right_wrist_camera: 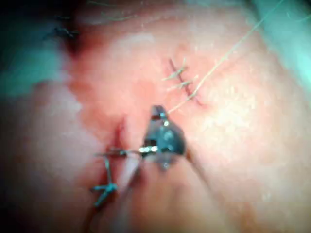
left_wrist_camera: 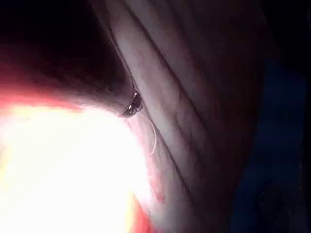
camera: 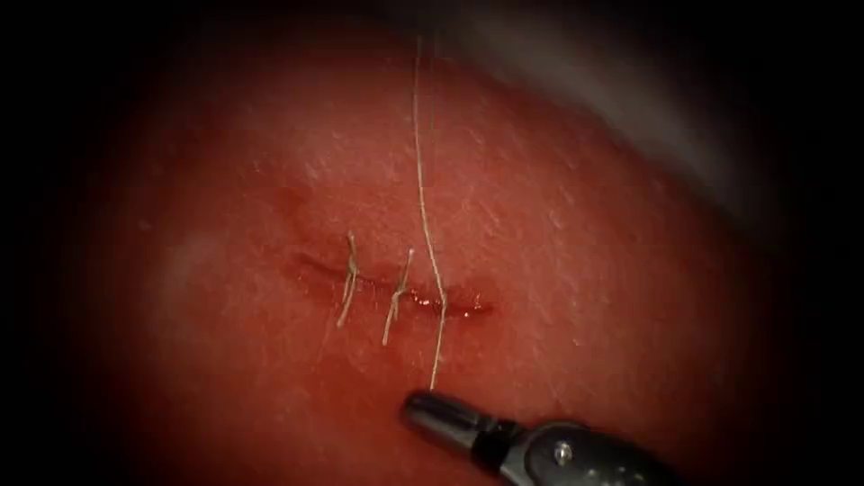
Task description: Wound Closure
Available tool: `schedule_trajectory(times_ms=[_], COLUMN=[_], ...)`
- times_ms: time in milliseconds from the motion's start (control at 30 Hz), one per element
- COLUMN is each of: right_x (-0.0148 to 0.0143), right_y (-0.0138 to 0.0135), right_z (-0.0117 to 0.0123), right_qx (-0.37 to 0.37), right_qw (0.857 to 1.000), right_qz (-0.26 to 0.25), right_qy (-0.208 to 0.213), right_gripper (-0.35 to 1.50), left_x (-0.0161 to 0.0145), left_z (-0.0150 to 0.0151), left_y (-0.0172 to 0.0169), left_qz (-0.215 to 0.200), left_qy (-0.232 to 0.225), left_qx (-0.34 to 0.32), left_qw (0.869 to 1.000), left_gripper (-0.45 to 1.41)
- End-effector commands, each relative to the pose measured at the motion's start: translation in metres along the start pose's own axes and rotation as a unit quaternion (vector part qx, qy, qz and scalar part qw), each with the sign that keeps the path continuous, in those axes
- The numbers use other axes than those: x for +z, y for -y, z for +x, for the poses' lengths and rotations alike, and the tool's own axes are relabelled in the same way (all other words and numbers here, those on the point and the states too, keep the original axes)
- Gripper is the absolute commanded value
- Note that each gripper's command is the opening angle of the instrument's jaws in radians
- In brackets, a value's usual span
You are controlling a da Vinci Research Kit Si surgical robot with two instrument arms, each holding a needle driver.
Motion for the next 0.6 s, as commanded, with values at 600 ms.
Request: schedule_trajectory(times_ms=[600], right_x=[0.0003], right_y=[0.0009], right_z=[0.0064], right_qx=[-0.023], right_qw=[0.994], right_qz=[0.099], right_qy=[0.032], right_gripper=[0.96], left_x=[-0.0156], left_z=[0.0067], left_y=[-0.0152], left_qz=[-0.092], left_qy=[-0.121], left_qx=[-0.091], left_qw=[0.984], left_gripper=[-0.35])
